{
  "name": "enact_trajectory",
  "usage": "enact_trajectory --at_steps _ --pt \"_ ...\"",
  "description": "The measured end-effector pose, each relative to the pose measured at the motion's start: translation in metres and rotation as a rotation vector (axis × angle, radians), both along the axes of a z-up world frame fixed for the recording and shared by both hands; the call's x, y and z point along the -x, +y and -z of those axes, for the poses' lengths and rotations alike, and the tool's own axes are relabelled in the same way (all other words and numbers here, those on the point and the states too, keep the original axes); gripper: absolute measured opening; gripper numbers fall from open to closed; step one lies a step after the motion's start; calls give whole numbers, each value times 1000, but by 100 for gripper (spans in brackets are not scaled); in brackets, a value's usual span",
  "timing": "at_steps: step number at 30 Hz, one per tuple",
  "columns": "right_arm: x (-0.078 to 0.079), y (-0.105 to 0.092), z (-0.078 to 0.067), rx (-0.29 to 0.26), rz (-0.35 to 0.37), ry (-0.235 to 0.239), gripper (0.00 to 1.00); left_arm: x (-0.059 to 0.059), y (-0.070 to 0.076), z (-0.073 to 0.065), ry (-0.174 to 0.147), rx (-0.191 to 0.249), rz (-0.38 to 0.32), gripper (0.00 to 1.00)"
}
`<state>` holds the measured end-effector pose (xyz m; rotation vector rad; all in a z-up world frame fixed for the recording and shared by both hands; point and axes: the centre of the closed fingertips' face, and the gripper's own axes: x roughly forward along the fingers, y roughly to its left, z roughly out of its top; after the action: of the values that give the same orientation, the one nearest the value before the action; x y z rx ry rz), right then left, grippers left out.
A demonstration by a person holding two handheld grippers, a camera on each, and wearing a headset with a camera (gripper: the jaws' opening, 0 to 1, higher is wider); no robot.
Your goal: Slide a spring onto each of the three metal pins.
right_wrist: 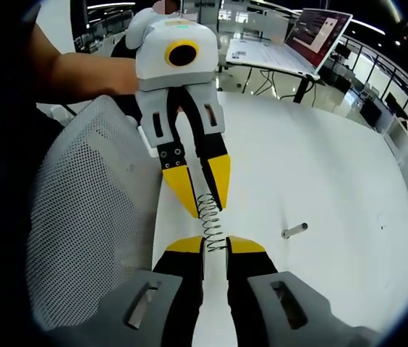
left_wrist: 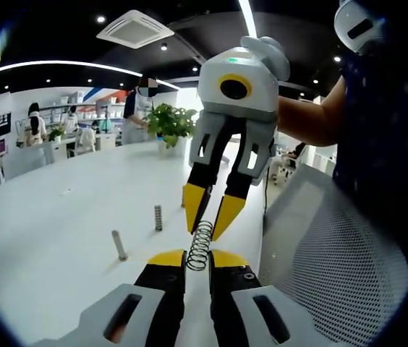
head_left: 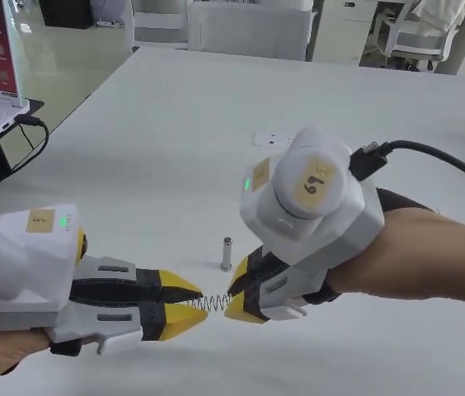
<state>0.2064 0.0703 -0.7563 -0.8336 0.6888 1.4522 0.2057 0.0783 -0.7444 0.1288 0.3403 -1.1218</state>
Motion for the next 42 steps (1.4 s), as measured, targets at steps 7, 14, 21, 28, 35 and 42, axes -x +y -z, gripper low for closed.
enact_trajectory --at_steps 7,14,21,28,35,42 --pt "-1 -3 -1 -2 -16 -9 9 2 -4 -1 10 5 18 3" --pt "3 -5 -1 -3 -34 4 9 7 -6 -1 22 8 41 2" --pt "6 -6 2 3 -53 22 10 10 -8 -3 22 5 59 2" --pt "8 -6 9 10 -63 39 10 11 -11 -10 15 23 70 2" --pt "8 -7 10 7 -62 37 9 10 -11 -12 13 32 71 2" --pt "7 -8 4 9 -67 22 8 9 -12 -10 9 25 71 2"
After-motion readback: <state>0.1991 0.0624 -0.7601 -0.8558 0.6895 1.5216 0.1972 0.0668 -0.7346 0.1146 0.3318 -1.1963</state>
